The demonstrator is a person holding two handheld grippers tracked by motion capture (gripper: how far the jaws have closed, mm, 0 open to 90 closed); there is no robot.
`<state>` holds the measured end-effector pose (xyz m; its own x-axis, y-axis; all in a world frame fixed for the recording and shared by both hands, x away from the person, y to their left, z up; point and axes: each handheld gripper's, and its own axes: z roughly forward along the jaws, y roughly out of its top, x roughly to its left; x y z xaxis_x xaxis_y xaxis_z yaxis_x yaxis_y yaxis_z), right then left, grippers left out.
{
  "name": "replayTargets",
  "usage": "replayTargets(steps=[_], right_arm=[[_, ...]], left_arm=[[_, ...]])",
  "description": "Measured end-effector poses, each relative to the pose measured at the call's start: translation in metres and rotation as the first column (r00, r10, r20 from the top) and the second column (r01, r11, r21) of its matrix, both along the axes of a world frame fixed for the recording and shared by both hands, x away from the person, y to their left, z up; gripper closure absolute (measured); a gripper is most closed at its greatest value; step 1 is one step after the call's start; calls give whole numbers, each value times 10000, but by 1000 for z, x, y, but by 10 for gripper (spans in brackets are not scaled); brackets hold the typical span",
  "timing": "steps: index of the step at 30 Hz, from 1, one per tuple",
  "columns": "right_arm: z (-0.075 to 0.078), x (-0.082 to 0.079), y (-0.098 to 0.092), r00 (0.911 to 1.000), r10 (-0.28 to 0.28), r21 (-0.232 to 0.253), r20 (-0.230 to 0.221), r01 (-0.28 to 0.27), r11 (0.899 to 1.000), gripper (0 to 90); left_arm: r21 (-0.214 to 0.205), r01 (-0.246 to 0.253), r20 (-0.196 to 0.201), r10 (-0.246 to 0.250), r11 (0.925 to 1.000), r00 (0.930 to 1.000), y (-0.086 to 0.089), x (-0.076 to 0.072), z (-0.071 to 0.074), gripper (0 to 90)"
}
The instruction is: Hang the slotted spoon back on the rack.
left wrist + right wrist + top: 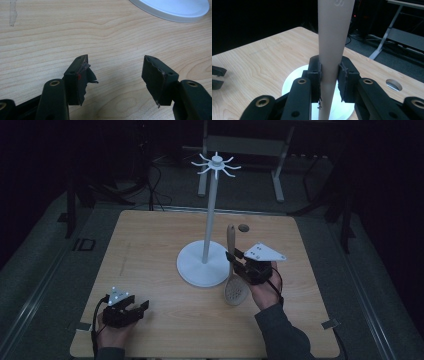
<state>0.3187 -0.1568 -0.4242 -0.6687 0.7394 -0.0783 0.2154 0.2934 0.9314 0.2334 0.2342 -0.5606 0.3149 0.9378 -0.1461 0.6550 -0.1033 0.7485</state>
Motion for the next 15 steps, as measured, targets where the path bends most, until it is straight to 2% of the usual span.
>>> replayTargets(steps=[15], right_arm=[[2, 0, 2, 9999, 1, 152, 167, -3, 9999, 741]], left_arm=[[-2, 5, 6, -5, 10000, 10000, 1, 0, 0, 391]])
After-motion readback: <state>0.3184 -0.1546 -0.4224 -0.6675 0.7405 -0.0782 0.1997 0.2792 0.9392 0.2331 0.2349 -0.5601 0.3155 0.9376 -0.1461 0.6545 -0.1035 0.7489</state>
